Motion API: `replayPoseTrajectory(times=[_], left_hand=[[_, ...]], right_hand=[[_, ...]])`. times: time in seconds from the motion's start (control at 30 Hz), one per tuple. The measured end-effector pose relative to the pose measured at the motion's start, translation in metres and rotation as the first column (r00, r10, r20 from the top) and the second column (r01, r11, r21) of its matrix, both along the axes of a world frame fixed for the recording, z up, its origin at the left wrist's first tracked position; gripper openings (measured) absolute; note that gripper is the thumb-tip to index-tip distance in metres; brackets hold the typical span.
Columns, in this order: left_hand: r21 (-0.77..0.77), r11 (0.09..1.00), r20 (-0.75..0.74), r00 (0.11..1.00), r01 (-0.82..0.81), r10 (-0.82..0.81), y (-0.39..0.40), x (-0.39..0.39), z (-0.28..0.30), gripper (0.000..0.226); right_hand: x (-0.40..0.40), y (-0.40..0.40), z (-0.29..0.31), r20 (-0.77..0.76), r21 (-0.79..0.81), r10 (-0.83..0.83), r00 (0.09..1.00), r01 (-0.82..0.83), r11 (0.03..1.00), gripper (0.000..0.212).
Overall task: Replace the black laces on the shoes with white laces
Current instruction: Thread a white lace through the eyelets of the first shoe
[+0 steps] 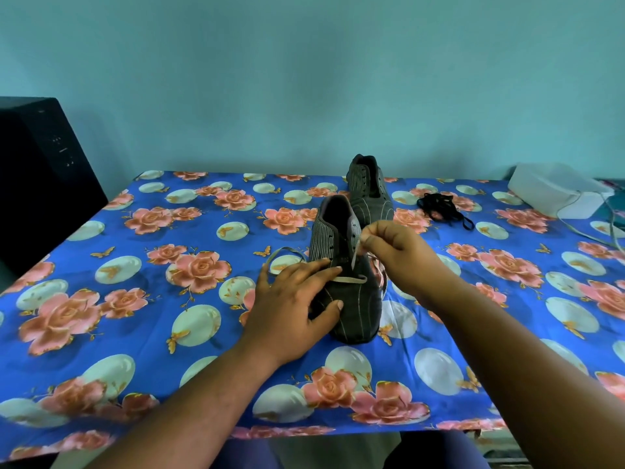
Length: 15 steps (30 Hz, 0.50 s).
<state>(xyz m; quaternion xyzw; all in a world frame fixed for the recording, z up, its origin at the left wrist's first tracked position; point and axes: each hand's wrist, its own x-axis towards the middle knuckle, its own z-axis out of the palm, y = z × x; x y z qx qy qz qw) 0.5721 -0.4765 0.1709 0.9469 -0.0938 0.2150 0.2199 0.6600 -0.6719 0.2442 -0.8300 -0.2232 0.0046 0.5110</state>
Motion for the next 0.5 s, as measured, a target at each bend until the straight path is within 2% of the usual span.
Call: replayPoseTrajectory(times=[0.27, 0.37, 0.5], left_hand=[[-0.029, 1.000, -0.051, 0.999, -0.003, 0.001, 0.001, 0.000, 0.004, 0.059], [-0.071, 0.997, -0.063, 0.998, 0.011, -0.015, 0.000, 0.000, 0.004, 0.061], [-0.362, 0.932, -0.103, 0.992, 0.033, -0.075, 0.008, 0.002, 0.002, 0.058]], right_hand=[[0.002, -0.013, -0.005, 0.048, 0.240, -0.076, 0.996, 0.062, 0.969, 0.022], [0.005, -0.017, -0.011, 0.039, 0.180, -0.103, 0.994, 0.094, 0.979, 0.021], [0.006, -0.022, -0.015, -0.008, 0.012, -0.091, 0.996, 0.091, 0.996, 0.020]])
